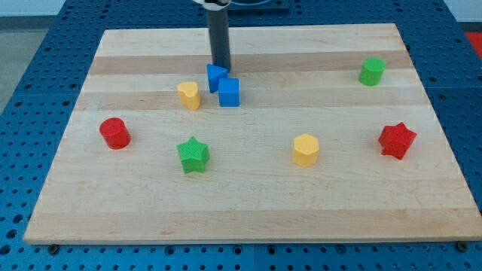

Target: Slide green circle below the blue cube

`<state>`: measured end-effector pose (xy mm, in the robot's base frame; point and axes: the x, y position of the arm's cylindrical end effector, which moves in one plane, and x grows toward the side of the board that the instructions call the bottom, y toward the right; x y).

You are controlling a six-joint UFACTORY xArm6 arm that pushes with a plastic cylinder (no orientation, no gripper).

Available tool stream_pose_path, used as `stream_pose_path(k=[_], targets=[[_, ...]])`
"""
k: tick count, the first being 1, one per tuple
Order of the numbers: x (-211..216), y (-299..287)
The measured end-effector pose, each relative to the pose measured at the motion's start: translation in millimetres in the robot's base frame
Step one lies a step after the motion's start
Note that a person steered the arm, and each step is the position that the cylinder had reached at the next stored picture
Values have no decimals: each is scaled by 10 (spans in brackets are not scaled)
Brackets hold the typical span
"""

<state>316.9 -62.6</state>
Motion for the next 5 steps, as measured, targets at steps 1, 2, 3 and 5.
stream_pose_path(k=[1,2,3,5], targets=[[47,-15],[-399,331],[-824,1107],[-615,2782]])
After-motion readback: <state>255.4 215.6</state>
